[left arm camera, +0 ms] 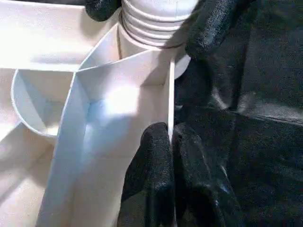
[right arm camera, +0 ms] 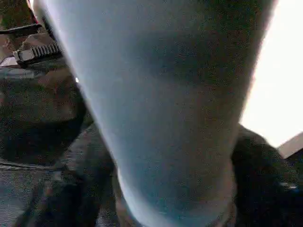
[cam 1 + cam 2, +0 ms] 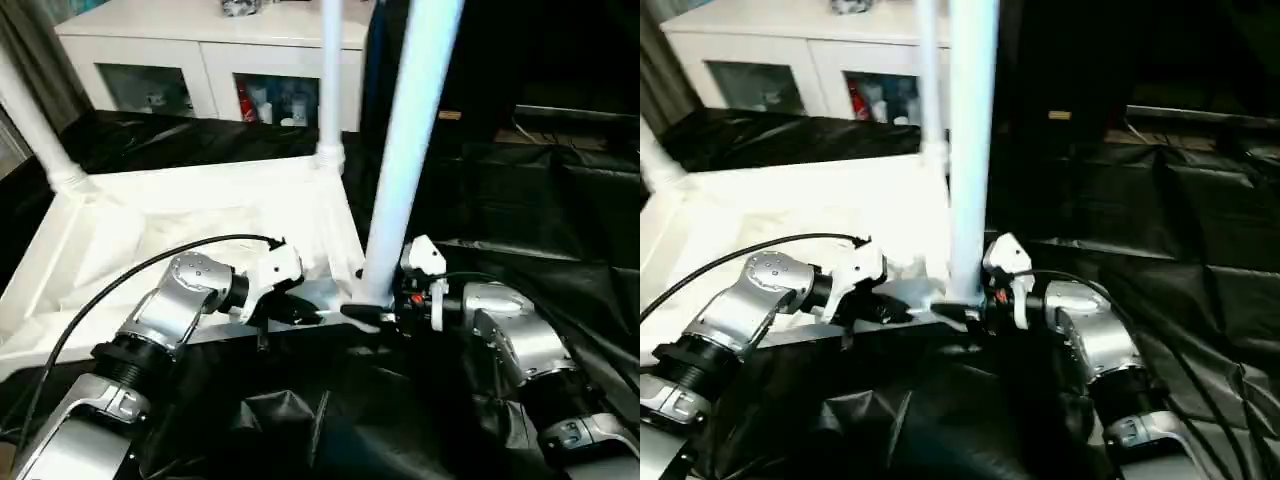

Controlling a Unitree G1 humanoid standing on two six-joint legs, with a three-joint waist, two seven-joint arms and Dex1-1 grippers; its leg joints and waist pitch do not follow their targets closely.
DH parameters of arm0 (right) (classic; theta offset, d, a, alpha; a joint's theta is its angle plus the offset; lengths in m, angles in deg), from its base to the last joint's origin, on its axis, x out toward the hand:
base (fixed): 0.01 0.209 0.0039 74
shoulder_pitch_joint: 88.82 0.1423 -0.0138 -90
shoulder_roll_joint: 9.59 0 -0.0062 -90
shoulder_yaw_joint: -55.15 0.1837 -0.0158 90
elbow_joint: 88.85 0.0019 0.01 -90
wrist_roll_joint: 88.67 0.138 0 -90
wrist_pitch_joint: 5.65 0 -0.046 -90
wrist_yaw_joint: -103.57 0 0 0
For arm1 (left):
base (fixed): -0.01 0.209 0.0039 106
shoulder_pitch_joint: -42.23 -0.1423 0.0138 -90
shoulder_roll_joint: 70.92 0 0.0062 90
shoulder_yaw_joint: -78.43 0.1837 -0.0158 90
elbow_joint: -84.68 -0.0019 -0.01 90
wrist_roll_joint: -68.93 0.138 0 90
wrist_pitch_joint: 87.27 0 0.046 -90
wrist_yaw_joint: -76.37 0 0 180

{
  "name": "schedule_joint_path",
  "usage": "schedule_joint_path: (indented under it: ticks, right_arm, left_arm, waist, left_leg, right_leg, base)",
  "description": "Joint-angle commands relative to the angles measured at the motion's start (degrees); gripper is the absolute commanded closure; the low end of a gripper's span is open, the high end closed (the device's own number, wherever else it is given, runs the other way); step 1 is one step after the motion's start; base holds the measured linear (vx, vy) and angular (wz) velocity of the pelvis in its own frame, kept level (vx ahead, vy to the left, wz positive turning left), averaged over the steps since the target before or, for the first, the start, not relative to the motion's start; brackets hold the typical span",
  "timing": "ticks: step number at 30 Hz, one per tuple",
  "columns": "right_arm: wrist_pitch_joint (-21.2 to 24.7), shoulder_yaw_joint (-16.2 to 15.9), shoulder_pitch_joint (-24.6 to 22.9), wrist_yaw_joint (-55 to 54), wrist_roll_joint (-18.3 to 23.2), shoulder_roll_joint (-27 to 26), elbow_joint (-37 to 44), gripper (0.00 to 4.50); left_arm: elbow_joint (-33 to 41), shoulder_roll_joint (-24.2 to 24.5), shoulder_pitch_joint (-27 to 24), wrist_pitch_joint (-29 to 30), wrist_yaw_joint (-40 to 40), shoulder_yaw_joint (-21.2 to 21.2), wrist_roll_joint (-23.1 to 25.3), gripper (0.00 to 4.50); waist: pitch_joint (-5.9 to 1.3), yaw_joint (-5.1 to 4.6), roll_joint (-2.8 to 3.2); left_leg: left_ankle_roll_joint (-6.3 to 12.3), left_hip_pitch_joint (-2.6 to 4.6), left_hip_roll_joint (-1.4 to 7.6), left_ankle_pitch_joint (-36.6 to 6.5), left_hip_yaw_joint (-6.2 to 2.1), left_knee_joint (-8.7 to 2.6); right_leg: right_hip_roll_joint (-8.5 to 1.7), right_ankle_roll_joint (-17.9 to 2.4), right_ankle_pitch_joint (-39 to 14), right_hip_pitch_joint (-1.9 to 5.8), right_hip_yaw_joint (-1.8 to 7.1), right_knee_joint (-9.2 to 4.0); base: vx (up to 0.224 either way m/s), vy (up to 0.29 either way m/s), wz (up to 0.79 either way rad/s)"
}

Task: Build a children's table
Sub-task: Rotate leg to tighten

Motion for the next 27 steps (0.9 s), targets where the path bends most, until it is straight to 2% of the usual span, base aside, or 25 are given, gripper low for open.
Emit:
schedule_joint_path:
  ticks: [1, 2, 5, 8, 11, 12, 14, 15, 16, 17, 18, 19, 20, 21, 23, 24, 27]
  right_arm:
    - [0.4, -1.6, 0.8, 2.7, 0.7, -0.3, 0.6, 1.44]
    - [0.6, -2.0, 0.7, 3.0, 0.7, -0.4, 0.7, 1.44]
    - [1.0, -2.7, 0.1, 3.6, 0.7, -0.6, 1.1, 1.64]
    - [1.7, -2.2, -0.2, 1.3, 0.2, -1.6, 0.4, 1.75]
    - [1.3, -0.3, 0.3, -7.6, -1.8, -3.9, -2.7, 1.76]
    - [0.7, 1.5, 0.8, -15.2, -3.0, -5.9, -5.3, 1.77]
    - [1.0, 2.6, 0.9, -19.0, -3.2, -7.1, -6.5, 1.77]
    - [1.6, 4.6, 1.0, -26.1, -3.2, -9.6, -8.4, 1.77]
    - [1.9, 5.5, 1.1, -30.0, -3.4, -11.1, -9.2, 1.77]
    - [2.0, 6.0, 1.1, -32.4, -3.4, -12.1, -9.6, 1.77]
    - [2.3, 6.3, 1.0, -34.9, -3.5, -13.7, -9.9, 1.77]
    - [2.1, 5.8, 0.8, -35.9, -3.8, -15.3, -9.9, 1.77]
    - [1.2, 4.9, 0.6, -35.9, -4.4, -16.3, -9.7, 1.77]
    - [0.1, 3.7, 0.5, -35.4, -5.0, -17.3, -9.5, 1.77]
    - [-2.2, 1.9, 0.5, -32.6, -5.1, -19.3, -9.5, 1.77]
    - [-2.6, 2.0, 0.7, -31.9, -4.7, -19.7, -9.6, 1.08]
    - [-2.9, 1.8, 1.4, -30.1, -4.3, -19.5, -9.3, 0.99]
  left_arm:
    - [1.7, 0.0, 0.5, -1.1, -0.6, -0.5, -0.6, 4.50]
    - [1.6, -0.1, 0.5, -1.2, -1.0, -0.7, -0.5, 4.50]
    - [1.7, -0.4, 0.1, -1.2, -1.8, -0.8, -0.3, 4.50]
    - [0.9, -1.3, 0.5, -0.9, -5.9, -1.5, 0.9, 4.50]
    - [-1.5, -3.3, 1.9, 0.4, -11.8, -2.8, 1.8, 4.50]
    - [-3.1, -5.2, 3.2, 1.9, -16.0, -4.1, 1.9, 4.50]
    - [-4.2, -6.4, 3.9, 2.4, -18.3, -4.6, 2.0, 4.50]
    - [-6.6, -8.6, 5.3, 2.9, -23.2, -5.0, 3.0, 4.50]
    - [-7.8, -9.9, 5.9, 3.3, -25.3, -5.0, 3.3, 4.50]
    - [-8.5, -10.8, 6.3, 3.6, -26.6, -5.1, 3.5, 4.50]
    - [-9.3, -12.3, 6.8, 4.1, -28.5, -5.4, 3.3, 4.50]
    - [-9.8, -13.8, 7.2, 4.6, -30.0, -5.7, 3.1, 4.50]
    - [-10.0, -14.7, 7.3, 4.8, -30.5, -5.6, 2.9, 4.50]
    - [-10.2, -15.4, 7.4, 4.7, -31.0, -5.4, 3.0, 4.50]
    - [-10.6, -16.9, 7.6, 4.4, -31.6, -5.1, 3.3, 4.50]
    - [-10.7, -17.2, 7.6, 4.3, -31.5, -5.1, 3.2, 4.50]
    - [-10.5, -16.8, 7.5, 3.6, -29.8, -4.6, 3.1, 4.50]
  waist:
    - [-4.08, -0.04, -0.68]
    - [-4.08, -0.04, -0.98]
    - [-4.16, 0.10, -0.91]
    - [-4.23, 0.22, -0.92]
    - [-4.04, 0.10, -0.84]
    - [-3.80, -0.34, -0.87]
    - [-3.82, -0.53, -0.95]
    - [-3.80, -0.65, -1.03]
    - [-3.80, -0.72, -0.70]
    - [-3.75, -0.86, -0.81]
    - [-3.81, -1.00, -0.67]
    - [-3.82, -1.08, -0.84]
    - [-3.83, -1.00, -0.30]
    - [-3.80, -1.06, -0.59]
    - [-3.81, -1.06, -0.50]
    - [-3.76, -1.10, -0.56]
    - [-3.82, -1.20, -0.32]
  left_leg:
    - [2.62, 1.55, 4.10, -13.6, -1.81, -4.02]
    - [2.66, 1.51, 4.09, -13.4, -1.78, -4.04]
    - [2.97, 1.34, 4.06, -12.1, -1.84, -3.95]
    - [3.29, 1.40, 4.08, -11.5, -1.83, -3.87]
    - [2.26, 1.59, 4.09, -12.6, -1.84, -4.02]
    - [0.92, 1.62, 3.83, -14.4, -1.94, -4.20]
    - [0.14, 1.72, 3.72, -15.5, -2.18, -4.26]
    - [-0.07, 1.80, 3.76, -15.8, -2.17, -4.30]
    - [-0.27, 1.80, 3.74, -16.2, -2.25, -4.33]
    - [-0.40, 1.81, 3.75, -16.3, -2.24, -4.45]
    - [-0.76, 1.98, 3.68, -17.1, -2.30, -4.45]
    - [-0.57, 1.89, 3.59, -17.1, -2.23, -4.45]
    - [-0.58, 1.95, 3.59, -17.2, -2.28, -4.40]
    - [-0.28, 1.94, 3.59, -17.4, -2.20, -4.40]
    - [0.29, 1.85, 3.57, -17.8, -2.16, -4.42]
    - [0.37, 1.84, 3.56, -18.0, -2.20, -4.41]
    - [0.62, 1.76, 3.62, -18.3, -2.27, -4.51]
  right_leg:
    - [-4.63, -12.4, -14.8, 2.44, 3.43, -3.91]
    - [-4.61, -12.3, -14.8, 2.48, 3.44, -3.90]
    - [-4.69, -12.0, -14.7, 2.56, 3.42, -3.78]
    - [-4.64, -12.1, -13.7, 2.46, 3.38, -3.66]
    - [-4.75, -12.0, -15.5, 2.22, 3.49, -3.98]
    - [-4.79, -11.3, -18.9, 2.17, 3.40, -4.40]
    - [-4.94, -10.5, -21.4, 2.34, 3.30, -4.71]
    - [-4.91, -9.7, -22.5, 2.33, 3.35, -4.89]
    - [-4.92, -9.5, -22.4, 2.24, 3.40, -4.99]
    - [-4.82, -9.3, -22.3, 2.20, 3.38, -5.04]
    - [-4.81, -9.2, -22.4, 2.17, 3.33, -5.07]
    - [-4.84, -9.0, -22.2, 2.23, 3.36, -5.21]
    - [-4.86, -9.1, -22.0, 2.19, 3.35, -5.18]
    - [-4.85, -9.0, -21.7, 2.15, 3.37, -5.36]
    - [-4.84, -8.6, -21.9, 2.19, 3.35, -5.46]
    - [-4.87, -8.6, -22.0, 2.22, 3.35, -5.48]
    - [-4.73, -8.7, -22.0, 2.30, 3.29, -5.40]
  base:
    - [0.000, 0.000, 0.00]
    - [0.000, 0.000, 0.00]
    - [0.000, 0.000, 0.00]
    - [0.000, 0.000, 0.00]
    - [0.000, 0.000, 0.00]
    - [0.000, 0.000, 0.00]
    - [0.000, 0.000, 0.00]
    - [0.000, 0.000, 0.00]
    - [0.000, 0.000, 0.00]
    - [0.000, 0.000, 0.00]
    - [0.000, 0.000, 0.00]
    - [0.000, 0.000, 0.00]
    - [0.000, 0.000, 0.00]
    - [0.000, 0.000, 0.00]
    - [0.000, 0.000, 0.00]
    - [0.000, 0.000, 0.00]
    - [0.000, 0.000, 0.00]
